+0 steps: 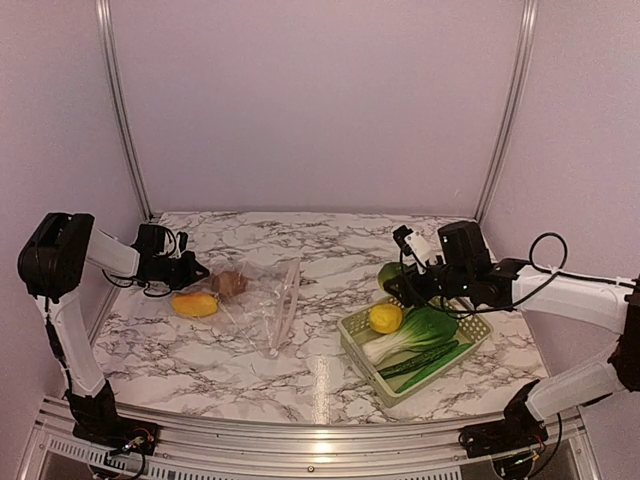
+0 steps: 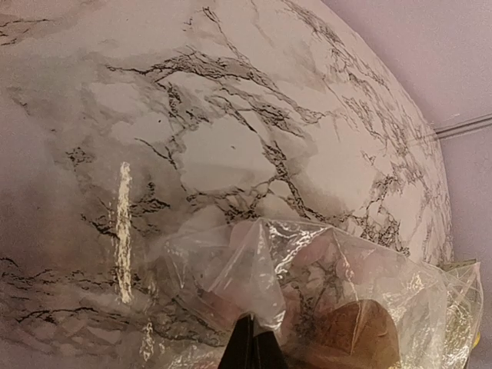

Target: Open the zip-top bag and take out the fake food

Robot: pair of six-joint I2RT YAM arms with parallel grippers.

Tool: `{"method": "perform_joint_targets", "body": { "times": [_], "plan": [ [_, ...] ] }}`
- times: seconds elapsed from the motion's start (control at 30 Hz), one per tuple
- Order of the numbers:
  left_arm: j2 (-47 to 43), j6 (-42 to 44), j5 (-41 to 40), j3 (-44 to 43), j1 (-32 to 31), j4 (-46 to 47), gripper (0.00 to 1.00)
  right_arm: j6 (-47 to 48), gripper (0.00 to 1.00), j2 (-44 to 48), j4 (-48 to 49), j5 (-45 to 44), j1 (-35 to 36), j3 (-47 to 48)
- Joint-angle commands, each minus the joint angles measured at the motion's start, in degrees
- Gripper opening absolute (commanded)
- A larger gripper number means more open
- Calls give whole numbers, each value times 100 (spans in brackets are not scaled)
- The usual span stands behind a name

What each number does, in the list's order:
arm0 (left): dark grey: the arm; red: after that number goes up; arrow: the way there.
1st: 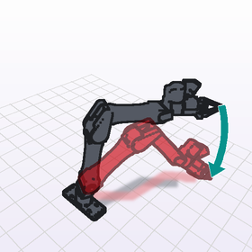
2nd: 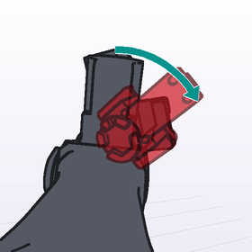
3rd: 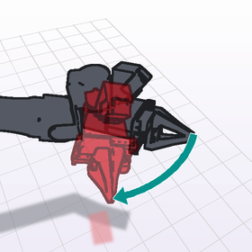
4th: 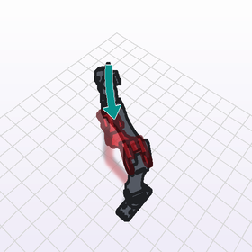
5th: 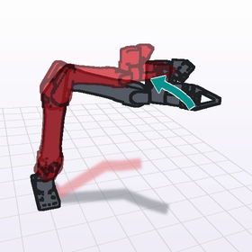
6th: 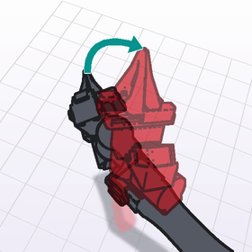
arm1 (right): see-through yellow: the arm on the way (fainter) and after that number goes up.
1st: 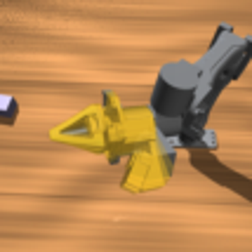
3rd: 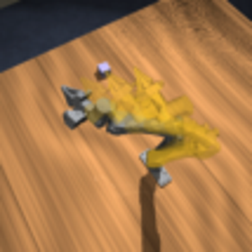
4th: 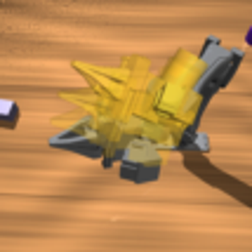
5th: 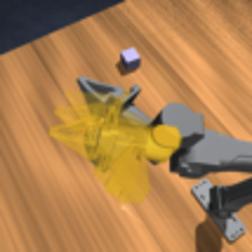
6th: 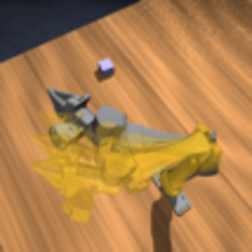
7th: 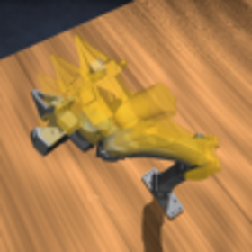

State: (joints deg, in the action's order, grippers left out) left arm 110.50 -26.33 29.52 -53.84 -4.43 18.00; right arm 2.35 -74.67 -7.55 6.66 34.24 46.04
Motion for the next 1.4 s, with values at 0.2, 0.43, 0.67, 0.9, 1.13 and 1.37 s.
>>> {"method": "perform_joint_targets", "body": {
  "times": [0.2,0.43,0.67,0.9,1.13,1.37],
  "plan": [
    [31,106,63,-231,12,-218,0,-969,65,473,-776,-1051,-539,-458],
    [-34,190,44,-155,12,-296,0,-960,92,367,-857,-1399,-576,-383],
    [-185,276,-14,-56,12,-309,0,-485,86,470,-449,-539,-516,-84],
    [-195,354,8,-49,12,-401,0,55,74,-353,74,-210,427,761],
    [-170,424,49,-112,12,-476,0,851,56,-1710,644,108,1261,1815],
    [-99,444,111,-168,12,-488,0,1427,50,-3210,1091,499,1502,2747]
  ]
}}
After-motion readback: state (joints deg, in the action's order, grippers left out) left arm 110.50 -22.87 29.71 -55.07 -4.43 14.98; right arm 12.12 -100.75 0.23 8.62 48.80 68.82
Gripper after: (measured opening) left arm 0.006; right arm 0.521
